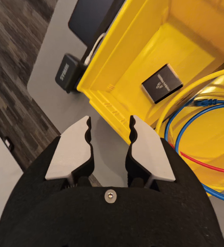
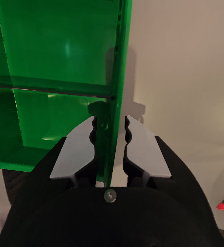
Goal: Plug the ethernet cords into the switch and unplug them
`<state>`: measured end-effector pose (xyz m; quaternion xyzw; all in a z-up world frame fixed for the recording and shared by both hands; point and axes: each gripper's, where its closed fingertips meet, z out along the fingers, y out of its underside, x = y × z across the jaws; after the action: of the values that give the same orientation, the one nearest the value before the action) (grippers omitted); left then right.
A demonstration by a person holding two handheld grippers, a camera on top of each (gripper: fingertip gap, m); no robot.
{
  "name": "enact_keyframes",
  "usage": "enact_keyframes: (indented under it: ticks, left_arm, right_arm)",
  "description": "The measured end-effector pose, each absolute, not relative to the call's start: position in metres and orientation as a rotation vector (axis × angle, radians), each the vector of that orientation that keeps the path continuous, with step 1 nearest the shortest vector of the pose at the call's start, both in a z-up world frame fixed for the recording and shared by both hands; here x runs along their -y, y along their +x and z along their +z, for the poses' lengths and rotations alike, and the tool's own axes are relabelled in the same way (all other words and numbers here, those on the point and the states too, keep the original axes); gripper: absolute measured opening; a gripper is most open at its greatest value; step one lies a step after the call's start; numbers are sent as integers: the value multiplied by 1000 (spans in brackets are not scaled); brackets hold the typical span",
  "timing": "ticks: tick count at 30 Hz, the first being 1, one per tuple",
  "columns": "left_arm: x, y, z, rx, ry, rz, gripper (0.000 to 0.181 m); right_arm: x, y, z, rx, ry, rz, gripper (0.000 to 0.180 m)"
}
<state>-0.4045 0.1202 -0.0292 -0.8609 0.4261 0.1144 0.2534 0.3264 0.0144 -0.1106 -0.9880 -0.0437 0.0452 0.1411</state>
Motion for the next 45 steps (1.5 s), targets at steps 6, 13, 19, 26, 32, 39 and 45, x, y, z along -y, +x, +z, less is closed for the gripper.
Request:
enact_keyframes:
  ticks: [6,13,19,26,32,39,45]
  left_arm:
    - [-109,-340,-23,-1436,-2233,59,64]
    - [-123,-337,-79,-1871,-2289,198,56]
    - [-114,-332,-103,-2086,-2343,6,60]
    - [-109,-327,-128,-2270,-2228,-101,57]
    - [-114,-344,-151,-2372,-2156,89,66]
    - [-125,-339,-147,-2280,-2132,124,60]
    - [-131,-350,-129,-2133,-2298,204,59]
  right_arm:
    - [-30,298,-47,398,-2503,111,57]
    - [-24,222,27,614,-2103,230,56]
    - [-19,183,52,707,-2034,281,56]
    - [-28,124,83,821,-1867,485,56]
    - [-40,107,97,825,-1795,534,56]
    - [-39,105,96,837,-1768,507,53]
    - [-40,125,91,793,-1784,468,51]
